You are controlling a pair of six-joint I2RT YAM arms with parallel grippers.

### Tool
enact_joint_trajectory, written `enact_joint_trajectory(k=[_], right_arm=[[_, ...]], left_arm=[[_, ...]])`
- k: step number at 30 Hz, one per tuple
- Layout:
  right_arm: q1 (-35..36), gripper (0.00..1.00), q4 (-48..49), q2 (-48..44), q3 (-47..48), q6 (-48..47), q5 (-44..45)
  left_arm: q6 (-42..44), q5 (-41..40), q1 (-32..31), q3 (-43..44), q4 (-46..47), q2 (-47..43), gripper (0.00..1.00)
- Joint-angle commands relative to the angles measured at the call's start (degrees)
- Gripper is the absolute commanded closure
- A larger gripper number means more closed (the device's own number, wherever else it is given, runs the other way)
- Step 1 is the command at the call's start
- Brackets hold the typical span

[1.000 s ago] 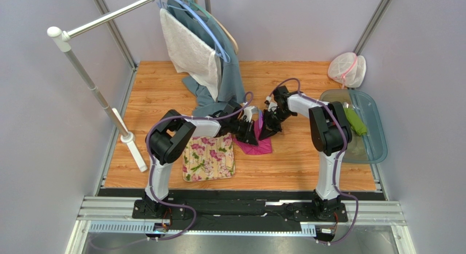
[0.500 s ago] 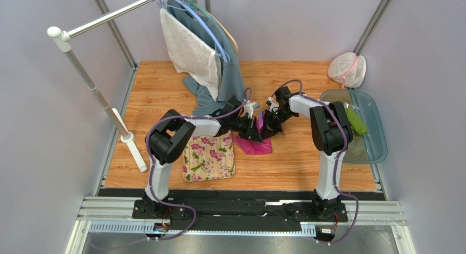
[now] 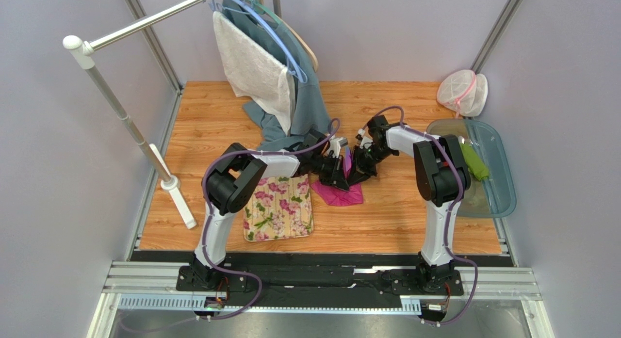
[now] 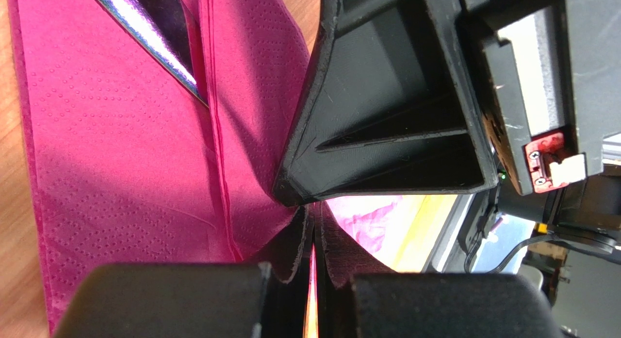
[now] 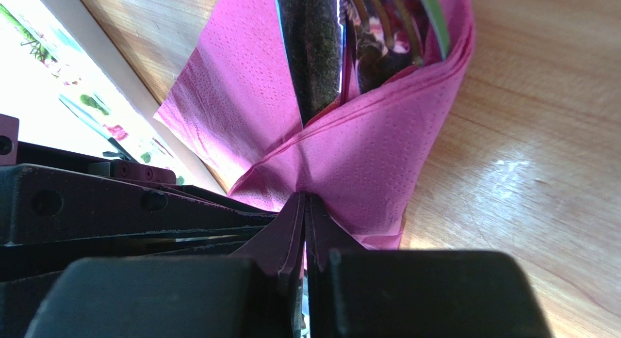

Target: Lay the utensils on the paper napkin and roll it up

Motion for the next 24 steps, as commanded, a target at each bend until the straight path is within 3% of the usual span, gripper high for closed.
enact_joint_trajectory(k=[1, 12, 20, 24], right_arm=[[-0.8, 0.96, 0.4, 1.8, -1.2, -1.4, 7.9], [-1.2, 0.96, 0.8, 2.1, -1.4, -1.3, 8.4], [-1.2, 0.95, 0.9, 1.7, -0.9, -0.8, 6.5], [-1.3, 0.9, 0.8, -0.1, 0.5, -0.2, 3.7]], left_arm=[[3.2, -3.5, 0.3, -0.2, -3.9, 2.8, 0.95], [5.5, 0.0, 0.0, -2.6, 0.5, -1.1, 0.91], [6.5, -1.9, -0.6, -1.3, -2.1, -0.4, 0.92], [6.5, -3.6, -0.6, 0.2, -5.2, 1.1, 0.95]])
